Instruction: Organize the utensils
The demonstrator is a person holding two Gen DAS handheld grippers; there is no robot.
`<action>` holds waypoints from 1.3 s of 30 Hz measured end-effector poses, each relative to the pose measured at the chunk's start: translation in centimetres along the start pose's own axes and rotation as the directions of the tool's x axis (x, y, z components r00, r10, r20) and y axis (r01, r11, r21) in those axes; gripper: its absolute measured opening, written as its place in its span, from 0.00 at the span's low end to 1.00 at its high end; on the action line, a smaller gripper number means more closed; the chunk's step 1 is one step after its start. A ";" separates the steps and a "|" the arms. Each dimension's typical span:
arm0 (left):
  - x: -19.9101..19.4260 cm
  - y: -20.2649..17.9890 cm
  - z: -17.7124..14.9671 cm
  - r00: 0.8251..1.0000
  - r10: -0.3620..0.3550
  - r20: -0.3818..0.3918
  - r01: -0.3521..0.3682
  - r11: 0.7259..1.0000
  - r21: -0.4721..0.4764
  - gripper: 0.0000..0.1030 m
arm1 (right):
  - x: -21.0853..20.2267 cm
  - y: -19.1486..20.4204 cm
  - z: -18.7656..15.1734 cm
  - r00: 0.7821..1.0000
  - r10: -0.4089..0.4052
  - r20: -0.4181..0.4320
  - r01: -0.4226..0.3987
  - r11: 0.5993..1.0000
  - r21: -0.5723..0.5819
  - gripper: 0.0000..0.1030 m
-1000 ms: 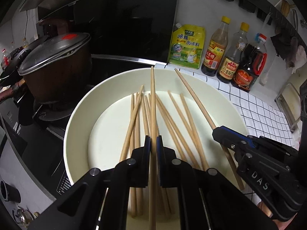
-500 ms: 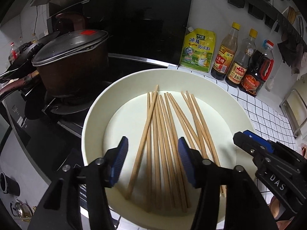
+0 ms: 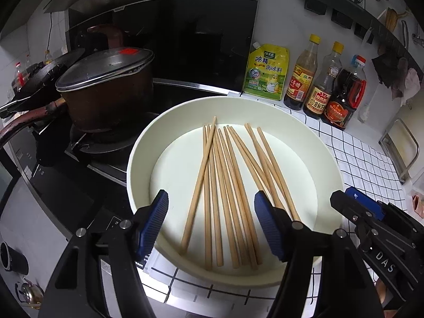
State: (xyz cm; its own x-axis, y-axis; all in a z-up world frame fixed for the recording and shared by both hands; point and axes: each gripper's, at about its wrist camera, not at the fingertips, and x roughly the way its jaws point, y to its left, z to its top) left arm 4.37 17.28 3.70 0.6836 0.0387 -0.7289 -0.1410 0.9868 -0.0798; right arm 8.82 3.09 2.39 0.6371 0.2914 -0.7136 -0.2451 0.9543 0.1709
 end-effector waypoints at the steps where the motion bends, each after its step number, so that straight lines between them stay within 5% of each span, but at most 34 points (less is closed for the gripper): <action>1: -0.3 0.0 -0.1 1.000 0.002 0.005 -0.002 1.000 0.002 0.64 | -0.2 0.0 -0.1 1.000 -0.002 0.002 0.002 1.000 0.002 0.34; 11: -1.4 0.0 -0.5 1.000 0.007 0.015 -0.007 1.000 0.012 0.64 | -1.7 0.3 -0.7 0.999 -0.019 0.027 0.019 1.000 0.012 0.34; 15: -1.7 0.0 -0.6 1.000 0.018 0.022 -0.018 1.000 0.008 0.76 | -2.1 0.2 -0.8 0.999 -0.023 0.033 0.023 1.000 0.015 0.34; 39: -2.6 -0.1 -0.7 0.999 0.023 0.030 -0.023 1.000 -0.001 0.93 | -3.2 0.2 -1.1 0.999 -0.028 0.042 0.028 1.000 0.012 0.39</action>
State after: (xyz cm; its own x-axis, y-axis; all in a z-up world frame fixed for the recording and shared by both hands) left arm 2.10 16.98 5.11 0.7011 0.0661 -0.7100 -0.1577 0.9854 -0.0640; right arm 5.94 2.27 3.91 0.6739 0.2671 -0.6889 -0.2186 0.9627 0.1594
